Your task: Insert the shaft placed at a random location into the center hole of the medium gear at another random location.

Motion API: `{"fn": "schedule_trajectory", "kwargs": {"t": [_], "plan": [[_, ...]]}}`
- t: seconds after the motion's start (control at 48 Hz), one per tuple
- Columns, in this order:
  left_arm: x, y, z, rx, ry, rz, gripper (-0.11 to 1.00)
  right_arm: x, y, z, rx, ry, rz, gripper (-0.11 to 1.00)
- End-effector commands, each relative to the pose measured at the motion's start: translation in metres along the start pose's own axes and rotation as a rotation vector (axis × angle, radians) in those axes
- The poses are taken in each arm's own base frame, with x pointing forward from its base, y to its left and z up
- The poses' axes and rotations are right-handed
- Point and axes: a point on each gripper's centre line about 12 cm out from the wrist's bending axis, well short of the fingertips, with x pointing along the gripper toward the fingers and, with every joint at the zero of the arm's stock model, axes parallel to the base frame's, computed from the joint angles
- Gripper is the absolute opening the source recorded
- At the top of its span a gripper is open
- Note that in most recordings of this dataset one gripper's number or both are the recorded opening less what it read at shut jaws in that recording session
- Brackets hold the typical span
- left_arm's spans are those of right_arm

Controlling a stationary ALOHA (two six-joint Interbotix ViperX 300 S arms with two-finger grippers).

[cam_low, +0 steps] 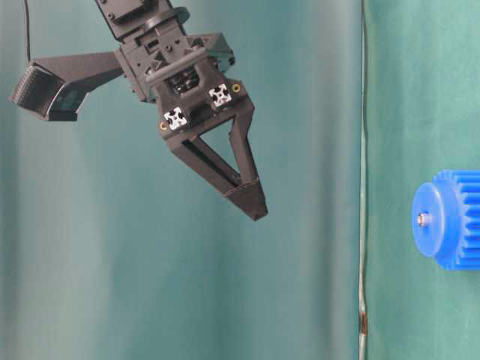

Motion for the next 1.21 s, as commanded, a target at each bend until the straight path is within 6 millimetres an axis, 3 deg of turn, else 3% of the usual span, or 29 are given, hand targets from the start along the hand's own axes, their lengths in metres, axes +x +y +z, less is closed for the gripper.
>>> {"fn": "schedule_trajectory", "kwargs": {"t": [0.0, 0.729, 1.187], "plan": [[0.001, 0.000, 0.008, 0.002, -0.018, -0.001, 0.00, -0.007, 0.003, 0.010, 0.002, -0.029, 0.008, 0.84], [0.001, 0.000, 0.005, -0.020, 0.009, 0.000, 0.00, -0.076, 0.001, -0.008, 0.021, -0.073, 0.010, 0.84], [0.001, 0.000, 0.003, -0.020, 0.021, 0.002, 0.00, -0.108, 0.001, -0.014, 0.021, -0.104, 0.015, 0.84]]}}
